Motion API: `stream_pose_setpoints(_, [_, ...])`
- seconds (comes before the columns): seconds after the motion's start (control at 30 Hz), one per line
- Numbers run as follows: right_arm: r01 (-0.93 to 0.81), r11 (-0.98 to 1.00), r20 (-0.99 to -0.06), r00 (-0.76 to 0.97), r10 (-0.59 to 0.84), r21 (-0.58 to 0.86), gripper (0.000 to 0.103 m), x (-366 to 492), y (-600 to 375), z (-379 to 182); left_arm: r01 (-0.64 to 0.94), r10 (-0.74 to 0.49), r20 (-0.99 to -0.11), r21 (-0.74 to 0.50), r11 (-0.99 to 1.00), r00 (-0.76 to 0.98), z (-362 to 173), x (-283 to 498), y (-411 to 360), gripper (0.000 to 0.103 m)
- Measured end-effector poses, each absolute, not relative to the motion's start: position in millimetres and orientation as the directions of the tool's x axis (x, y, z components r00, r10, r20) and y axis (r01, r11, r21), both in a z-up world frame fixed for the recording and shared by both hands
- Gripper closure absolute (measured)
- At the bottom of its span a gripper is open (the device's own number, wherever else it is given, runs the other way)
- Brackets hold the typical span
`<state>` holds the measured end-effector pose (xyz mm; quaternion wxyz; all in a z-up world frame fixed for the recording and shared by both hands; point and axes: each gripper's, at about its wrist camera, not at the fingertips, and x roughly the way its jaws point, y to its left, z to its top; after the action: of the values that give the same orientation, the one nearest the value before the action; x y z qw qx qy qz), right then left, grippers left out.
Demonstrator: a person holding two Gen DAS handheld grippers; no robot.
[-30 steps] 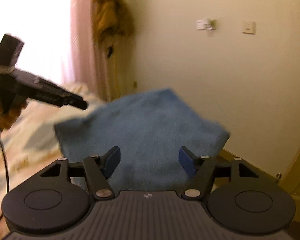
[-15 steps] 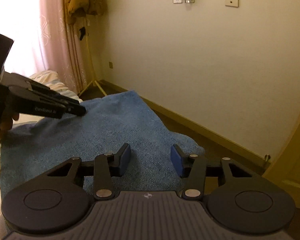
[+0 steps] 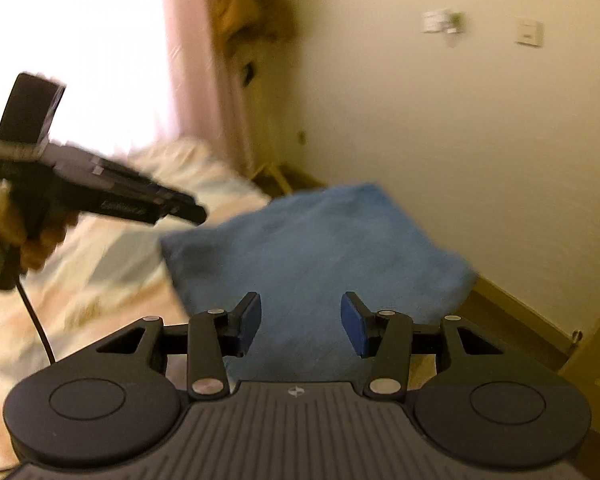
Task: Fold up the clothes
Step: 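Release the towel and pull both tools back from the stack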
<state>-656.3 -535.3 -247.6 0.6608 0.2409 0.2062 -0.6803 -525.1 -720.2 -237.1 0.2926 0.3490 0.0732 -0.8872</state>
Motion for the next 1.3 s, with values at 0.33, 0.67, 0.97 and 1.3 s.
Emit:
stream_pose_setpoints(0.33, [0.996, -0.077, -0.644, -0.032, -0.764, 0.043, 0.052, -652, -533, -241, 0.682, -0.504, -0.722, 0.062, -0.729, -0.474, -219, -532, -698, 0.077])
stream_pose_setpoints(0.67, [0.973, -0.156, -0.71, 0.011, -0.704, 0.17, 0.04, -659, -508, -207, 0.879, -0.555, -0.798, 0.068, -0.472, -0.237, -169, -520, -620, 0.038])
stream_pose_setpoints(0.97, [0.98, -0.121, -0.668, 0.014, -0.744, 0.155, 0.029, -666, -387, -135, 0.933, -0.611, -0.782, 0.115, -0.34, -0.126, -112, -510, -491, 0.017])
stream_pose_setpoints(1.3, [0.966, -0.196, -0.659, -0.039, -0.751, 0.167, 0.011, -669, -285, -66, 0.922, -0.635, -0.75, 0.092, -0.375, -0.184, -51, -503, -381, 0.001])
